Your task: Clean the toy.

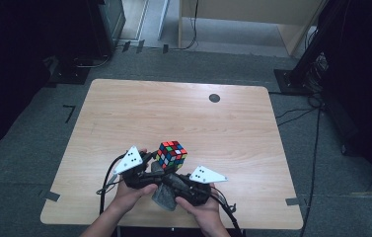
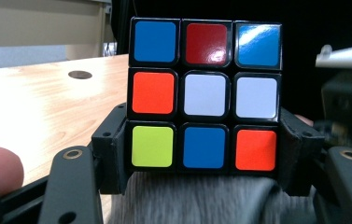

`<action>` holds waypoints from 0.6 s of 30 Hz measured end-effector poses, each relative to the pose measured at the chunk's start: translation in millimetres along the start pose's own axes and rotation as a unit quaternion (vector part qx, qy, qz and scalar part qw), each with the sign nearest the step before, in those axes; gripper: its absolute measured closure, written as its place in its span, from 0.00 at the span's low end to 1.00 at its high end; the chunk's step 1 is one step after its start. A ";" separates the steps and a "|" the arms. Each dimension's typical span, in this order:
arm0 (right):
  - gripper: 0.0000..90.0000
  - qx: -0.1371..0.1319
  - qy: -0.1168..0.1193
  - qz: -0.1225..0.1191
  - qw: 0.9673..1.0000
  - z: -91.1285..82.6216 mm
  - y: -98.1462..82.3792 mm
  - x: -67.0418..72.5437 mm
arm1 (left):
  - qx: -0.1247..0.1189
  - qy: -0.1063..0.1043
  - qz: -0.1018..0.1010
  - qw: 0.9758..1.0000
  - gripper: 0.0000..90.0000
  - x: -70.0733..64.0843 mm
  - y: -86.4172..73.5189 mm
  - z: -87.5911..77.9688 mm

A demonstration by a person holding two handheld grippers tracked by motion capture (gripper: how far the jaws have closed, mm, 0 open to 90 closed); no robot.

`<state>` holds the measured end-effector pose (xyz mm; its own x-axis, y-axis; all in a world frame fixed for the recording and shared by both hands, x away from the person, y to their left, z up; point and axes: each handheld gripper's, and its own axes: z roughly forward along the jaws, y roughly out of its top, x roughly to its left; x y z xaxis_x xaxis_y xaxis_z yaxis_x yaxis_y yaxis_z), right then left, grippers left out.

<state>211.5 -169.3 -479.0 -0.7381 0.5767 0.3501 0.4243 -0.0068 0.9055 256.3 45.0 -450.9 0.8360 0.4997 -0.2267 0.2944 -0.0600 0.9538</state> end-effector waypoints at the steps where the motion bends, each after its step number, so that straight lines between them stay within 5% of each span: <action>1: 0.81 -0.009 -0.008 0.007 1.000 -3.9 2.6 -3.9 | -0.006 -0.001 -0.003 1.000 0.38 0.8 0.9 -1.0; 5: 0.81 -0.024 -0.068 0.041 0.997 -16.2 1.4 -21.1 | -0.016 0.003 -0.003 1.000 0.38 2.7 5.9 -5.7; 7: 0.81 -0.023 -0.080 0.049 0.995 -15.8 -1.2 -24.4 | -0.012 0.006 -0.003 1.000 0.38 3.0 5.4 -5.2; 9: 0.81 -0.014 -0.061 0.043 0.997 -11.0 -2.5 -20.3 | -0.007 0.003 -0.009 1.000 0.38 2.8 4.2 -3.2; 13: 0.80 0.006 0.038 0.031 0.999 2.7 -1.7 0.4 | 0.006 0.002 0.005 1.000 0.38 -2.0 1.6 0.6; 15: 0.80 0.002 0.036 0.021 0.999 0.8 2.7 3.3 | 0.005 0.002 0.007 1.000 0.38 -2.4 1.7 0.2; 18: 0.80 -0.006 0.003 0.048 0.999 -9.5 6.1 -13.8 | -0.006 0.003 0.001 1.000 0.38 -0.8 4.0 -2.1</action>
<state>219.2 -185.0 -476.0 -0.6975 0.5678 0.4370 0.4875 -0.0709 0.8702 255.8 46.2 -446.5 0.8338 0.5049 -0.2233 0.2874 -0.0516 0.9564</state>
